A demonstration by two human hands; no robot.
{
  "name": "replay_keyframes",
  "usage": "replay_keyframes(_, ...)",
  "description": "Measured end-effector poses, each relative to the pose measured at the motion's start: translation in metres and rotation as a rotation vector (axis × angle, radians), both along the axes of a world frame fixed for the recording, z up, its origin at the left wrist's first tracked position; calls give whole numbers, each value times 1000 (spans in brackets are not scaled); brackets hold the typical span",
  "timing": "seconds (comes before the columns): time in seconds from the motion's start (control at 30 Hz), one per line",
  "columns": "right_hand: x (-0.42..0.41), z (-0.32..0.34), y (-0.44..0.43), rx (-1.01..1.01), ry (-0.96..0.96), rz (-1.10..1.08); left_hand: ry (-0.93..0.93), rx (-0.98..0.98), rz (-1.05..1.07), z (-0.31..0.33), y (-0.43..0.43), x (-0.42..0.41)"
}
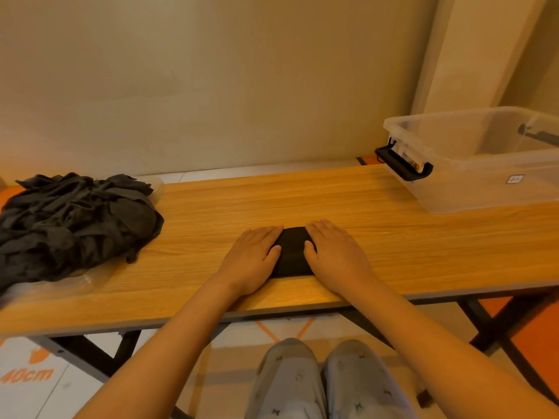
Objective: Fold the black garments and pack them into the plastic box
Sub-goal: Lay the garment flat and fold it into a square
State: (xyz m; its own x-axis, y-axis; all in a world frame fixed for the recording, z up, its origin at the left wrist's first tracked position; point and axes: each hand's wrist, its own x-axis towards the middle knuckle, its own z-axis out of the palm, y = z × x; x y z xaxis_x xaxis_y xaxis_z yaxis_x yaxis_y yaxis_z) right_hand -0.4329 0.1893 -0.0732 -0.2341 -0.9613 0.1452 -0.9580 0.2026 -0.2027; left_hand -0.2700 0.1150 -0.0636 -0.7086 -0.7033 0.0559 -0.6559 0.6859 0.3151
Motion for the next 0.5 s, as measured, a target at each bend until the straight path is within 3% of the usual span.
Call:
replay_keyframes(0.13, -22, 12, -1, 42, 45, 157, -47, 49, 89, 5, 16, -8)
replay_keyframes(0.27, -45, 31, -2, -41, 164, -9, -10, 65, 182, 16, 41, -9)
replay_keyframes(0.4, -14, 24, 27, -121, -51, -89, 274, 159, 145, 13, 51, 3)
replay_keyframes(0.5, 11, 6, 47, -81, -122, -77, 281, 235, -10, 5, 52, 3)
